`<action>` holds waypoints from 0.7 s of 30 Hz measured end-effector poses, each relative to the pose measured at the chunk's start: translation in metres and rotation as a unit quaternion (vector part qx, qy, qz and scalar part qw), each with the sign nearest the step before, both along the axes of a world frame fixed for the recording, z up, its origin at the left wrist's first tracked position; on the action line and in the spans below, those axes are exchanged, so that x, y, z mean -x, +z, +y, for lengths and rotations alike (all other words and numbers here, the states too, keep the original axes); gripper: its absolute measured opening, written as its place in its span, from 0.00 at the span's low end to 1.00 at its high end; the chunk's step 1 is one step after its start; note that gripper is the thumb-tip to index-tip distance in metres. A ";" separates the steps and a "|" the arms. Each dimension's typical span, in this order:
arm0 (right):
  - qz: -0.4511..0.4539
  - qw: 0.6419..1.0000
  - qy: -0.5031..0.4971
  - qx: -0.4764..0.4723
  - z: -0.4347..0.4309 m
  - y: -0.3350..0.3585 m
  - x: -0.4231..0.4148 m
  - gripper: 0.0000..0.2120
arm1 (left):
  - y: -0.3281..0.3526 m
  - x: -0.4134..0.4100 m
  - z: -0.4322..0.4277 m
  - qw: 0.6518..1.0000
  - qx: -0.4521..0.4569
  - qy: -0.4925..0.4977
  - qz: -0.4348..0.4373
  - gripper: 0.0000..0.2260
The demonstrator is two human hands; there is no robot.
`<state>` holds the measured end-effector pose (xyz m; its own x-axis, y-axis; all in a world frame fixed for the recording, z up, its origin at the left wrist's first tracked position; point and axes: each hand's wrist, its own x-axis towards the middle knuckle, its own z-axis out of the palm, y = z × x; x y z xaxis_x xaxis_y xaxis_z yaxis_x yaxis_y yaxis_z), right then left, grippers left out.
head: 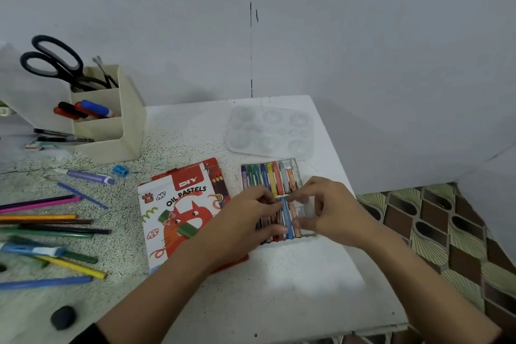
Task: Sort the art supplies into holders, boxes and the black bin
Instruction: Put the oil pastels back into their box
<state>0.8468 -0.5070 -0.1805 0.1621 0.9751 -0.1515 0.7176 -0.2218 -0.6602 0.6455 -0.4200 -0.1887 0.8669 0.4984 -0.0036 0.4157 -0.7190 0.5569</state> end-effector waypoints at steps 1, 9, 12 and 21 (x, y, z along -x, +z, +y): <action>0.009 1.000 0.004 0.013 -0.001 0.002 -0.001 0.20 | 0.000 0.001 0.000 1.000 -0.001 -0.001 0.001 0.23; -0.016 0.999 0.016 0.037 -0.001 0.002 0.002 0.25 | -0.008 -0.005 -0.007 0.998 -0.041 0.047 -0.014 0.32; -0.034 0.998 0.021 0.050 0.002 0.005 0.006 0.24 | -0.003 -0.007 -0.004 0.996 -0.066 0.061 0.012 0.30; -0.078 0.994 0.018 0.072 0.004 0.009 0.013 0.23 | 0.000 -0.012 -0.004 0.992 -0.090 0.066 0.059 0.23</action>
<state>0.8338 -0.5034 -0.1714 0.1602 0.9505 -0.2664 0.8177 -0.2789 -0.5035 0.6576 -0.4240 -0.1882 0.7926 0.6097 -0.0015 0.5676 -0.7370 0.3668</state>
